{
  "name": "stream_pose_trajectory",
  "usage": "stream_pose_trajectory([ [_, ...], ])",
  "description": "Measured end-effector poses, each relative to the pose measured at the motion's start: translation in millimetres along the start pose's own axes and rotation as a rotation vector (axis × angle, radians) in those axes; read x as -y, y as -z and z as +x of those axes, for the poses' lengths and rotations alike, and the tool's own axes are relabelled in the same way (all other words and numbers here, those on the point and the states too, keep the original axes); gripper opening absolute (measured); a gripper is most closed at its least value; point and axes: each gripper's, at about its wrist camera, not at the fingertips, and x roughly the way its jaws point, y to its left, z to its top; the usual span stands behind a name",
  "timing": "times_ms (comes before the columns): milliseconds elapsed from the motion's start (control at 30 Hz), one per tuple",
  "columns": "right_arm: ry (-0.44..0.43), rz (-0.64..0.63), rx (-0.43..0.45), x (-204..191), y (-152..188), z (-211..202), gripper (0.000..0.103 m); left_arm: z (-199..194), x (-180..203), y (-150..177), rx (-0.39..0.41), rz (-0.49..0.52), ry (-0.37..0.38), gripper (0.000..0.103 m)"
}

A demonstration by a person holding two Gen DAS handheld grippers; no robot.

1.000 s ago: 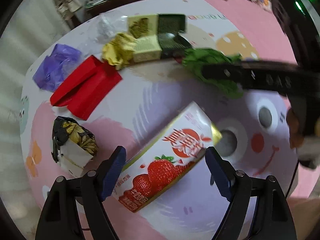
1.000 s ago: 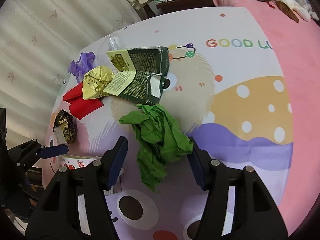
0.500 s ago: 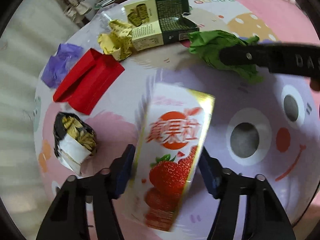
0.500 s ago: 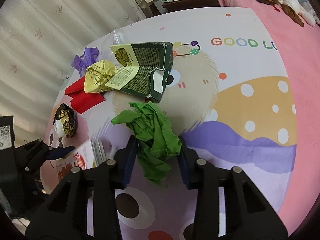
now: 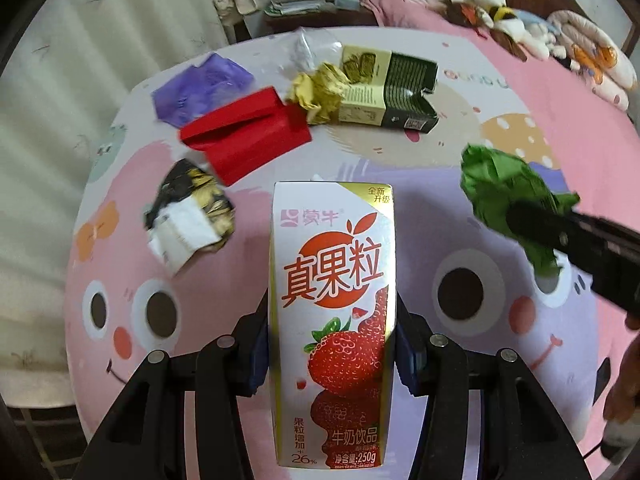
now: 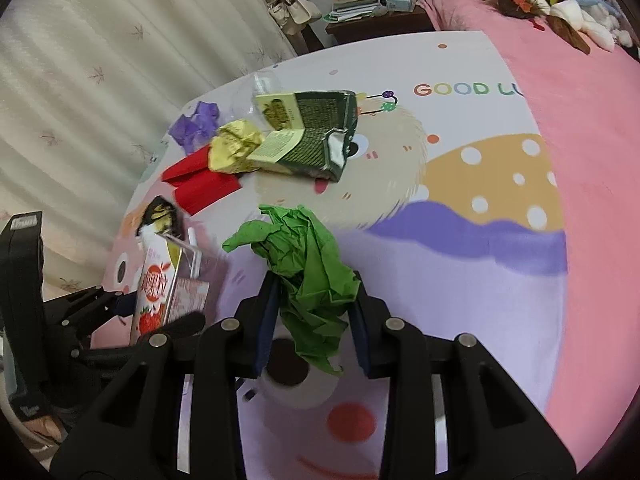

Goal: Collect trash
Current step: 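Grasp the strawberry milk carton with left tool while right tool grasps green crumpled paper, then carry both items over the bin and open both tools to drop them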

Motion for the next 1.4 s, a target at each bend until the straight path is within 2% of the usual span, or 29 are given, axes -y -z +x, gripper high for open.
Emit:
stream_pose_trajectory([
  [167,0.012,-0.002,0.031,-27,35,-34,0.03,-40,-8,31,0.052,0.008,0.013,0.051],
  [367,0.037,0.012,0.08,-77,92,-75,0.029,-84,-43,77,0.107,0.024,0.062,0.051],
  [600,0.082,0.065,0.139,-150,179,-114,0.029,-134,-89,160,0.157,0.073,0.092,0.051],
  [767,0.13,0.091,0.143,-195,243,-128,0.029,-148,-117,224,0.146,0.098,0.117,0.051],
  [933,0.155,0.107,0.104,-226,302,-134,0.029,-145,-135,282,0.088,0.107,0.132,0.051],
  [1067,0.167,0.142,0.057,-232,333,-131,0.029,-130,-139,316,0.031,0.106,0.136,0.051],
  [1267,0.184,0.217,-0.029,-215,372,-108,0.029,-94,-134,356,-0.064,0.099,0.135,0.051],
  [1400,0.182,0.282,-0.097,-191,399,-71,0.029,-57,-121,383,-0.111,0.113,0.122,0.051],
])
